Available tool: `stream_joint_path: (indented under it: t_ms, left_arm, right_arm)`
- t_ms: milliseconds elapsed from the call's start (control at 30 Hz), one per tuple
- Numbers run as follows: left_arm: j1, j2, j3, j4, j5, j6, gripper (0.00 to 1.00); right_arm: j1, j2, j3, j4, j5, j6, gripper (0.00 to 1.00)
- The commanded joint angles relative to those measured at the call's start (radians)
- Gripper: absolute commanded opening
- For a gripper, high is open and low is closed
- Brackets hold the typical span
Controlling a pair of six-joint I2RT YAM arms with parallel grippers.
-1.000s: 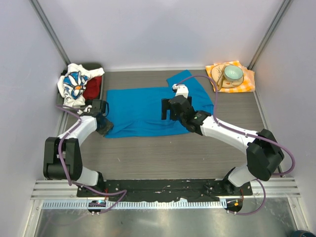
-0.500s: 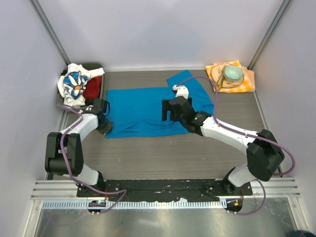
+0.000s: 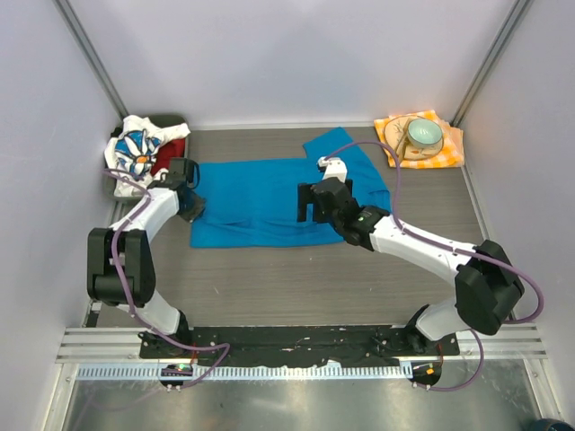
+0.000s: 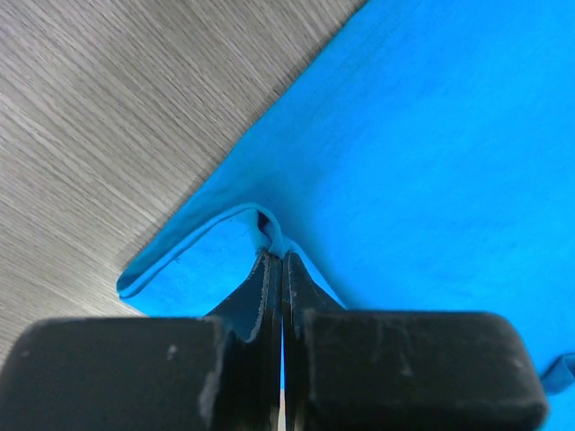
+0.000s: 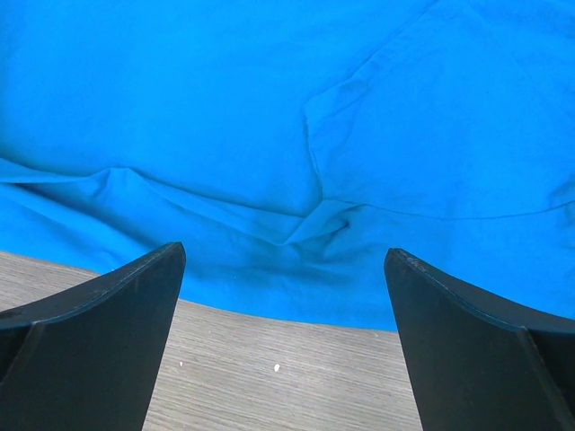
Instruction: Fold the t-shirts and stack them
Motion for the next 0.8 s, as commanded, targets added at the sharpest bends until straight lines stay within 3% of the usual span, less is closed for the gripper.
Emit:
stream_joint_path:
  t_ms: [0, 67, 100, 200, 467, 767]
  left_arm:
    - [0.011, 0.053, 0.045, -0.012, -0.043, -0.01, 0.05]
    - [0.018, 0.078, 0.043, -0.013, -0.047, -0.015, 0.23]
    - [0.027, 0.084, 0.04, -0.021, -0.05, -0.02, 0.62]
    - [0.061, 0.1, 0.038, -0.053, -0.064, -0.035, 1.0]
    - [0.064, -0.069, -0.057, -0.042, -0.003, -0.056, 1.0]
    - [-0.069, -0.262, -0.13, -0.052, 0.009, -0.078, 1.0]
  right_arm:
    - [0.001, -0.048, -0.009, 0.037, 0.018, 0.011, 1.0]
    - [0.001, -0.053, -0.011, 0.031, 0.018, 0.01, 1.0]
    - [0.001, -0.056, -0.014, 0.029, 0.021, 0.01, 1.0]
    - [0.001, -0.065, -0.019, 0.023, 0.034, 0.002, 1.0]
    - [-0.052, -0.042, -0.029, 0.025, 0.045, 0.01, 1.0]
    - [-0.149, 0.11, 0.026, 0.035, -0.01, 0.039, 1.0]
